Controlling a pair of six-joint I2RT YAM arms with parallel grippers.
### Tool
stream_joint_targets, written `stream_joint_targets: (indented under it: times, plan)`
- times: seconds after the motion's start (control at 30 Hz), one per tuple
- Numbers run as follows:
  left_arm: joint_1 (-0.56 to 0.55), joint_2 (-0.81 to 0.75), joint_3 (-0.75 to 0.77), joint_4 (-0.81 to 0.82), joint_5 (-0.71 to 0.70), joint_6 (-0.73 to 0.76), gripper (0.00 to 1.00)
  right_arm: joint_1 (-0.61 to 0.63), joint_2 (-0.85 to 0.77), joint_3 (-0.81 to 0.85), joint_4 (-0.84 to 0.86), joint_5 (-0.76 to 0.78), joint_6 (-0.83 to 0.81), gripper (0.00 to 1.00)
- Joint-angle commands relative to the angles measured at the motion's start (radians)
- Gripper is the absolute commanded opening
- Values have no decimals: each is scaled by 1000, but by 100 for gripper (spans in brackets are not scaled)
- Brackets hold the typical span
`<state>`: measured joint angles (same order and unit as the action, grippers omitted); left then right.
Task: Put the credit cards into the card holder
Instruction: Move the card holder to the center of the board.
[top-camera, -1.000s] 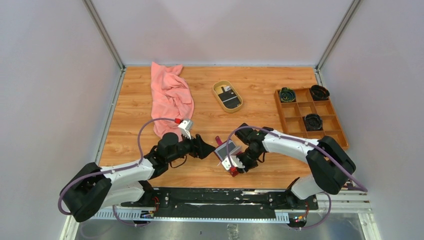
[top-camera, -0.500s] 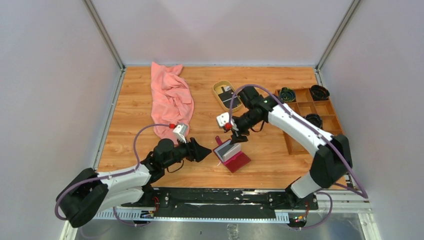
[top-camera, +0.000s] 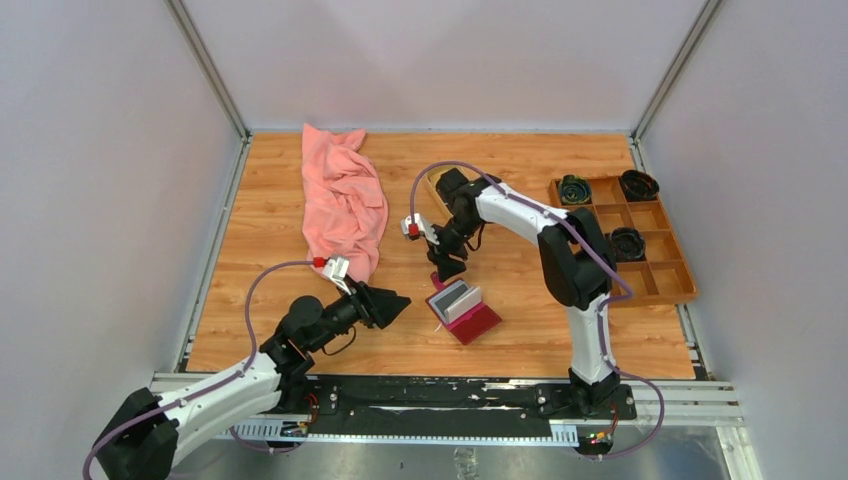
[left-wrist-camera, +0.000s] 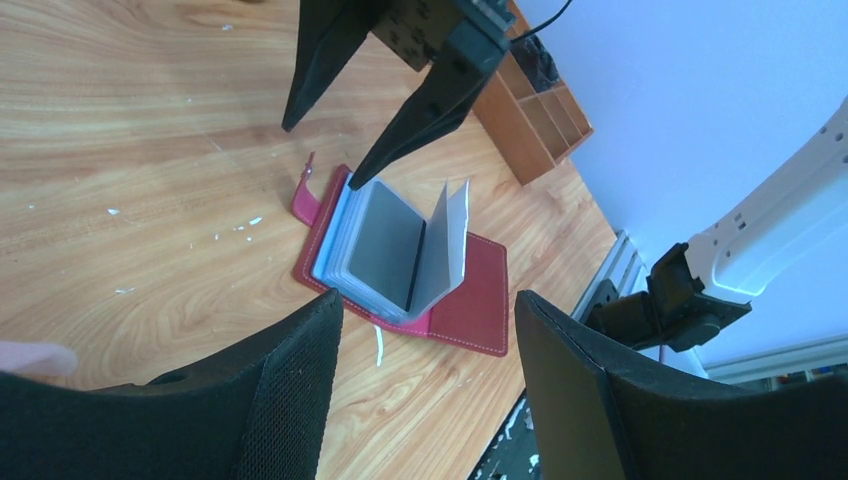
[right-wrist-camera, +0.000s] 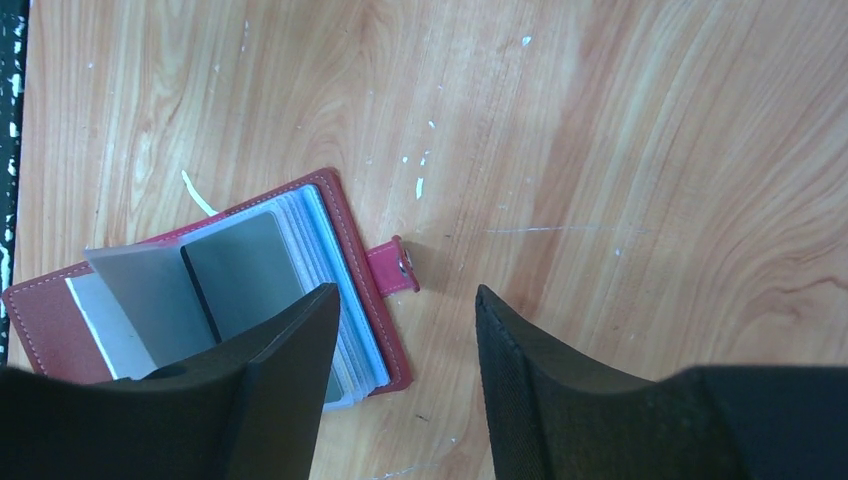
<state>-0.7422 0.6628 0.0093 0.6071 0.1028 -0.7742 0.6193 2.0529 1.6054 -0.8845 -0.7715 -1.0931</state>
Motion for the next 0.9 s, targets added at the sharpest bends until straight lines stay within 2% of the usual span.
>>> stream_joint_targets:
  times: [0.0, 0.27, 0.33, 0.43, 0.5, 0.87]
  plan:
    - [-4, -19, -55, -35, -28, -2, 67, 15, 25, 26, -37, 35, 6, 54]
    - [-4, -4, -46, -36, -6, -11, 67, 47, 85, 49, -37, 51, 25, 38]
    - [-3, -4, -47, -35, -3, -13, 67, 48, 90, 53, -37, 50, 28, 28]
    - [-4, -8, -44, -36, 4, -15, 66, 48, 62, 48, -37, 60, 25, 7]
    - [-3, -11, -43, -35, 8, -16, 66, 44, 14, 34, -37, 76, 19, 1]
    - [-3, -10, -30, -35, 15, -16, 65, -29, -392, -150, 85, 164, 92, 0]
